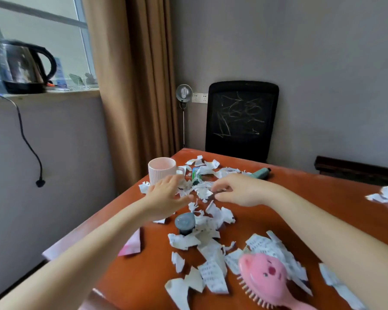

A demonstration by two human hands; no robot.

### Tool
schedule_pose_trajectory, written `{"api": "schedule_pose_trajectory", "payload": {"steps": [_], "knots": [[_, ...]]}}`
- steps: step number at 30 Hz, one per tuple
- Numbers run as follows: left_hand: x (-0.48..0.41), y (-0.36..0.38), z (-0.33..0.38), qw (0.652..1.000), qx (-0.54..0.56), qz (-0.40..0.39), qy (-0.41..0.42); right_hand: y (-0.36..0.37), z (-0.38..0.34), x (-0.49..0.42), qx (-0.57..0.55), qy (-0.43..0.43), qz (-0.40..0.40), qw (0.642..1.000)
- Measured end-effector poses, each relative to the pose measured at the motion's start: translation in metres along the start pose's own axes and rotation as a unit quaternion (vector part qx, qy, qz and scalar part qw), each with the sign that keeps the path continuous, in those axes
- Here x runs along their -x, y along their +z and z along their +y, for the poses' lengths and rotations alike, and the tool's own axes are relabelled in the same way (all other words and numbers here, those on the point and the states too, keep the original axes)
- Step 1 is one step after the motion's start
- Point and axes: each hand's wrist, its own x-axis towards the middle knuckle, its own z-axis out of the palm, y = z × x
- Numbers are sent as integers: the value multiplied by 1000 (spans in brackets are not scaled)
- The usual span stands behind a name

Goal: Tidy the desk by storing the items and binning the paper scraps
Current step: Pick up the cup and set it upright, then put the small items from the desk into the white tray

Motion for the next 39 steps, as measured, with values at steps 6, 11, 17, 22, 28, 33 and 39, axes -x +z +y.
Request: {"api": "schedule_pose_trajectory", "payload": {"steps": [6, 11, 17, 22, 28, 33, 39], "knots": [[30, 16, 19, 991, 2, -134, -15, 6, 14, 71, 12, 16, -70, 997], [35, 34, 27, 996, -30, -78, -28, 24, 20, 104, 34, 12, -30, 999], [37, 42, 29, 997, -46, -52, -38, 47, 16, 122, 42, 11, -26, 999], [37, 38, 28, 998, -21, -47, -33, 58, 14, 133, 34, 20, -27, 999], [38, 28, 27, 998, -36, -42, 2, 68, 17, 136, 32, 45, 37, 998], [45, 18, 36, 999, -27, 6, 45, 70, 20, 135, 17, 44, 105, 993], [54, -2, 61, 994, -11, 29, 107, 64, 24, 137, -103, 53, 181, 977]]}}
